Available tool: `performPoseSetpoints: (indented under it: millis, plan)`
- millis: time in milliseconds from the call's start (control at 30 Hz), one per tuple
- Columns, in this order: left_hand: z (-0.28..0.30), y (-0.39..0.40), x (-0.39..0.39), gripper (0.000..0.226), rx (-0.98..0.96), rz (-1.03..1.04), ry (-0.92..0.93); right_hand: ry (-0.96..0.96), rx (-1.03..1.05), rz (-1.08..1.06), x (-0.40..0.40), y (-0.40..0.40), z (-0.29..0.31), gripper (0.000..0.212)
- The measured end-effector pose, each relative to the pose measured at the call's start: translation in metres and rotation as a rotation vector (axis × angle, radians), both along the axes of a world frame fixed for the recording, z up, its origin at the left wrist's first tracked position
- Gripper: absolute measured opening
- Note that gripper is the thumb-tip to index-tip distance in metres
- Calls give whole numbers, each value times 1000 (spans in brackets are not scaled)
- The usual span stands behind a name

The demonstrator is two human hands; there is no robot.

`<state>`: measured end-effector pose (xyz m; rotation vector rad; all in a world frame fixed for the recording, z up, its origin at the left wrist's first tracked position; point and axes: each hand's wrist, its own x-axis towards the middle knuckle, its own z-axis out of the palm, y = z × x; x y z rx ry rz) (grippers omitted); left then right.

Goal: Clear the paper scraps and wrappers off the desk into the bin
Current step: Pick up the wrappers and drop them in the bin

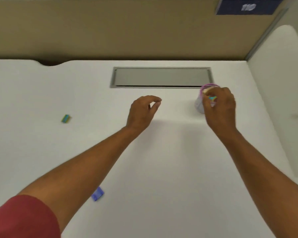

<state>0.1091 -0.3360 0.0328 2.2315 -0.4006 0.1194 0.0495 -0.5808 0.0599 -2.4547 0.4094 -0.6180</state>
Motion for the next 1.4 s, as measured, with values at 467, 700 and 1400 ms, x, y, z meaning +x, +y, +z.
performPoseSetpoints:
  millis: [467, 700, 1400]
  plan:
    - [-35, 233, -57, 8, 39, 389, 13, 387, 238, 514, -89, 225, -57, 12]
    - [-53, 310, -40, 21, 152, 395, 97, 577, 256, 571, -128, 302, -77, 41]
    - [-64, 310, 15, 31, 161, 364, 243, 478, 875, 3, -137, 307, -72, 16]
